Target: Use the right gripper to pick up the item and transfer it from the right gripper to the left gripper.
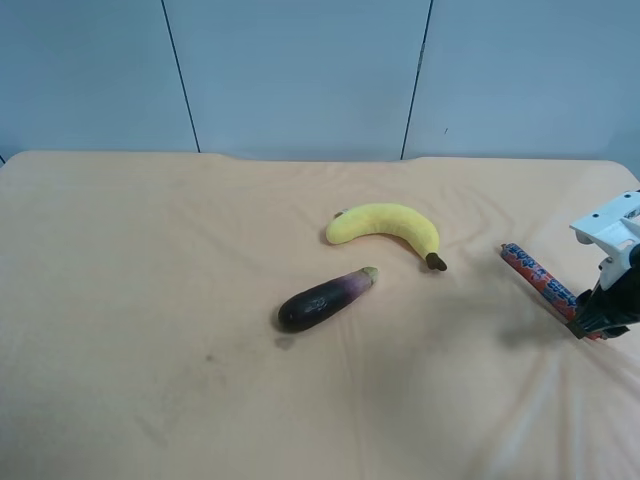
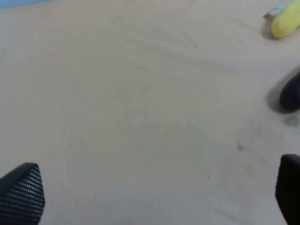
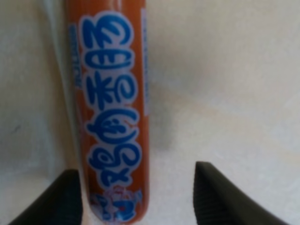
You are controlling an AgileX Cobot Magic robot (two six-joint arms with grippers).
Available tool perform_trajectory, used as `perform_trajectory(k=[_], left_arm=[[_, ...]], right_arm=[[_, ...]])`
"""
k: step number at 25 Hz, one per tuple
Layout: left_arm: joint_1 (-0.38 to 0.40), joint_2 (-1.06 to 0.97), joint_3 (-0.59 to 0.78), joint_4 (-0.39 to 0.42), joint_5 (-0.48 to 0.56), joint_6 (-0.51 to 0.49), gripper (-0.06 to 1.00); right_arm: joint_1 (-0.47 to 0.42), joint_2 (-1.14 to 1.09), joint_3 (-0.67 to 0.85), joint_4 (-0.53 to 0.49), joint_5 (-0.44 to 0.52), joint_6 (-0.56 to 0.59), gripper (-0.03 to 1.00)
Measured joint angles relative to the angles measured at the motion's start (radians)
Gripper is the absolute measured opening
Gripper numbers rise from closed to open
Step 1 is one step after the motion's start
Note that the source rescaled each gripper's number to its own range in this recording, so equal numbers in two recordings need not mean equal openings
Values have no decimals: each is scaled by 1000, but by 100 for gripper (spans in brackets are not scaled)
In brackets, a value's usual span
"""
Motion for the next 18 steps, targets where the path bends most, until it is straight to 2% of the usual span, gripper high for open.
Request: perform_trajectory(k=[18], left_arm=[[0,0,0,-1,0,0,100]], right_arm=[[-2,26,0,0,-28,0,32]])
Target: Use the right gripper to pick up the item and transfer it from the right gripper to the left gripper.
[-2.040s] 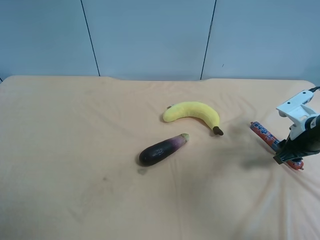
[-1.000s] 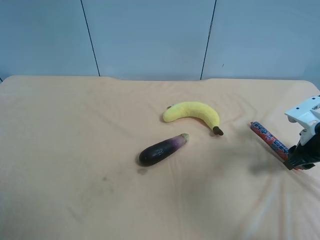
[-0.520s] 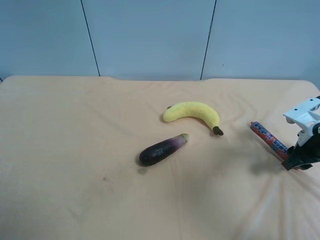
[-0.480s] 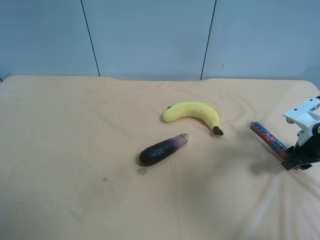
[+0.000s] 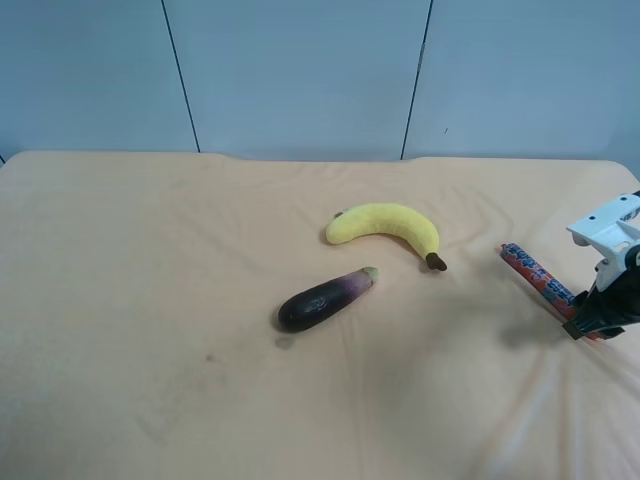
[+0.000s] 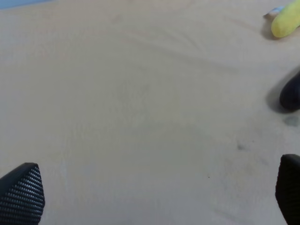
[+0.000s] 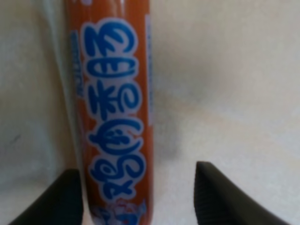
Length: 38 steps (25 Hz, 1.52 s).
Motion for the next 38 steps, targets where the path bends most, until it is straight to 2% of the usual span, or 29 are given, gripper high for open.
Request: perform_trajectory(k=[14,21,34,37,38], left_arm=[[0,0,0,0,0,0,100],[0,0,0,0,0,0,100],[0,0,0,1,0,0,100],[0,0,0,1,0,0,100],[0,0,0,1,0,0,100]], right_arm=[[-4,0,0,1,-23,0,31],[-4,0,0,2,-23,0,17],[-5,67,-1,3,-51,0,14],[-5,60,-1,3,-51,0,2],[-5,55,-1,3,-51,0,0]])
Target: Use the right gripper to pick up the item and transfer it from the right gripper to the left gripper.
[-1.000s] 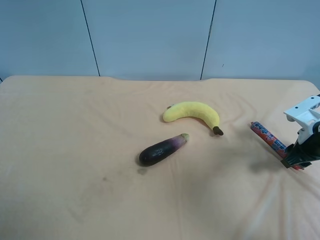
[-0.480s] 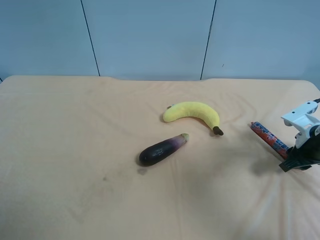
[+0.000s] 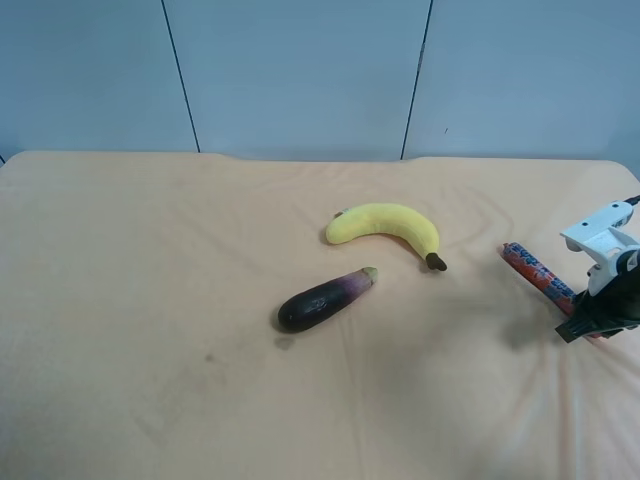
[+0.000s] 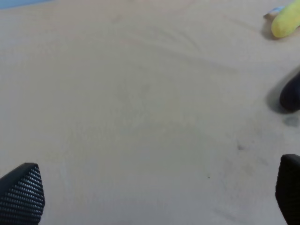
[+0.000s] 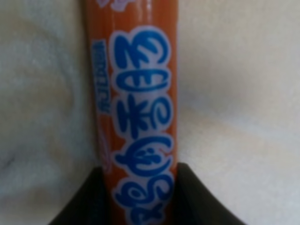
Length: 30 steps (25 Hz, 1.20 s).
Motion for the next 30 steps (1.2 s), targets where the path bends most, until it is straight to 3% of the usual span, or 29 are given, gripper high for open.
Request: perform_trajectory(k=[7,13,20,30], left_arm=[[0,0,0,0,0,0,100],[0,0,0,0,0,0,100],[0,0,0,1,-1,0,100],[0,0,0,1,-1,0,100]], right_arm=[[9,-110,2,5,4,0,0],[65,-232,2,69,6,0,0],[181,-329,3,135,9,-6,0],[415,-377,-65,222,48,-57,0]])
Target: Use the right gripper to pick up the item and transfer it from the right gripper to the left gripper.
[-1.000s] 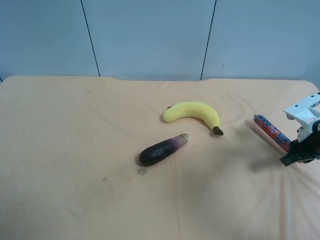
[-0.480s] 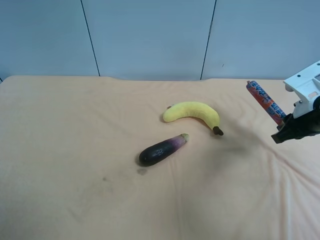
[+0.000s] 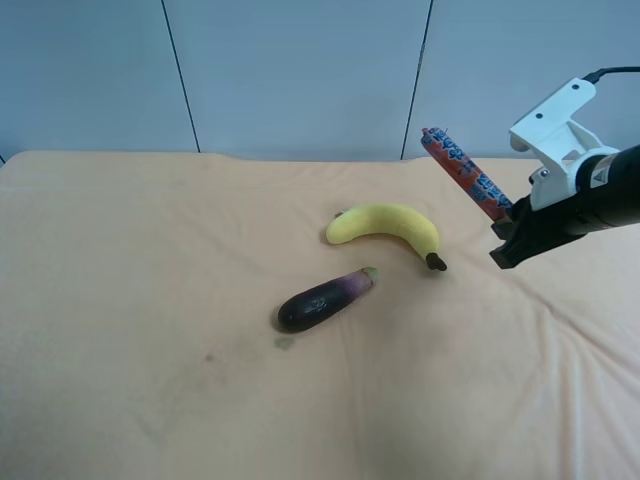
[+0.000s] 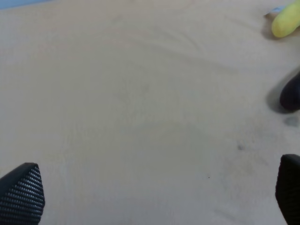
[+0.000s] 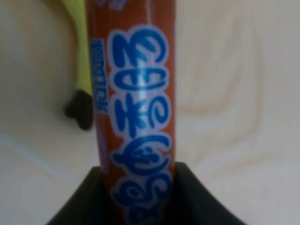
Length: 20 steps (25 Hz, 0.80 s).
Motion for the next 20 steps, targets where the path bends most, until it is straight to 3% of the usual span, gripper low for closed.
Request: perform_trajectory(k=[9,20], left_arm=[[0,0,0,0,0,0,100],[0,0,0,0,0,0,100]], right_arm=[[165,-1,-79,56,14,-3,0],[287,0,-200,64,20,-3,0]])
